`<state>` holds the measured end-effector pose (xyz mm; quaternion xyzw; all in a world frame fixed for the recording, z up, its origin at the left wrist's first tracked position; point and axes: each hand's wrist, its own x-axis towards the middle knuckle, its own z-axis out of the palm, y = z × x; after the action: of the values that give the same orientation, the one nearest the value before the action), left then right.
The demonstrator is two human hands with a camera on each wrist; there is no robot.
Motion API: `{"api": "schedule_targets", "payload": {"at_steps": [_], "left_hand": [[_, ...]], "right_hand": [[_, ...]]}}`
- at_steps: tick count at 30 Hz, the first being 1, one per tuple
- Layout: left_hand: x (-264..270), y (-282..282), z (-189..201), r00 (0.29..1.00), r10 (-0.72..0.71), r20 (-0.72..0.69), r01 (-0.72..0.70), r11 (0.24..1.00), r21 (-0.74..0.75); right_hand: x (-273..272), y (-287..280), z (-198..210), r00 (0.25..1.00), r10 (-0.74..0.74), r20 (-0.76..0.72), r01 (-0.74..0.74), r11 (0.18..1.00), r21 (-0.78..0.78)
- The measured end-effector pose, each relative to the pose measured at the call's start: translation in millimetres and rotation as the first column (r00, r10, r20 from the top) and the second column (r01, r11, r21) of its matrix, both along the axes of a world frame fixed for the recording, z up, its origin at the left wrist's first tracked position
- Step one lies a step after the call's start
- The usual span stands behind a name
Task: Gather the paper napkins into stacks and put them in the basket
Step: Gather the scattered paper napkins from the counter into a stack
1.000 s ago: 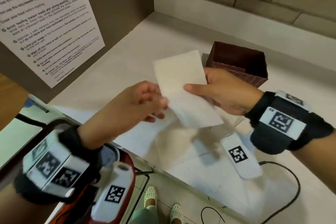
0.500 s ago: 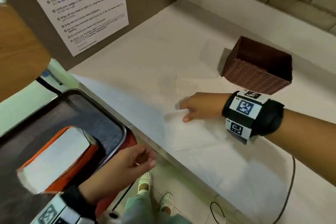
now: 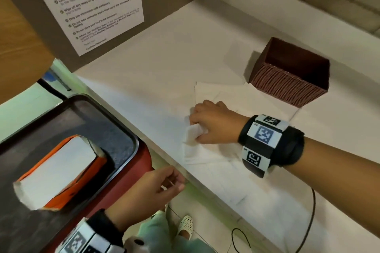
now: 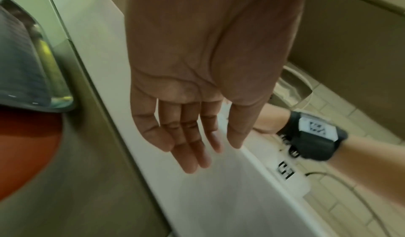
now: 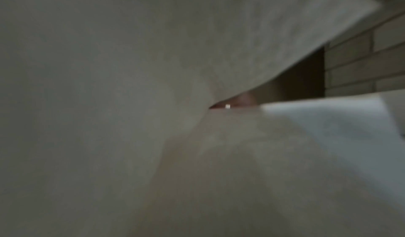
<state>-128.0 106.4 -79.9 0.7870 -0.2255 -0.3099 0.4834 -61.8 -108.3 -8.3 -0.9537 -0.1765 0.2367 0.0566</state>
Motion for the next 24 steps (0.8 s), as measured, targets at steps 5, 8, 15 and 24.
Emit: {"api": "schedule_targets", "payload": {"at_steps": [5,8,15,24], "left_hand": [[-4,16,-18,0.996,-0.083,-0.037,0.087,0.988,0.126],[-7,21,-28,0.992,-0.106,-0.072,0.115,0.986,0.123],[-2,31,-65,0.987,-0.131,-0.097,0.148,0.971,0.189],[15,35,-148,0.931,-0.357,-0.083,0.354,0.817,0.455]], "right_hand": [[-5,-16,23,0.987,-0.115,-0.109,0.137,0.963,0.231],[-5,-38,48,0.965,-0.218,-0.149,0.254,0.917,0.308],[-43,-143,122,0.699,-0.654,-0.289,0.682,0.489,0.545],[-150,-233,125,0.346,-0.91,-0.228,0.853,0.204,0.481]]}}
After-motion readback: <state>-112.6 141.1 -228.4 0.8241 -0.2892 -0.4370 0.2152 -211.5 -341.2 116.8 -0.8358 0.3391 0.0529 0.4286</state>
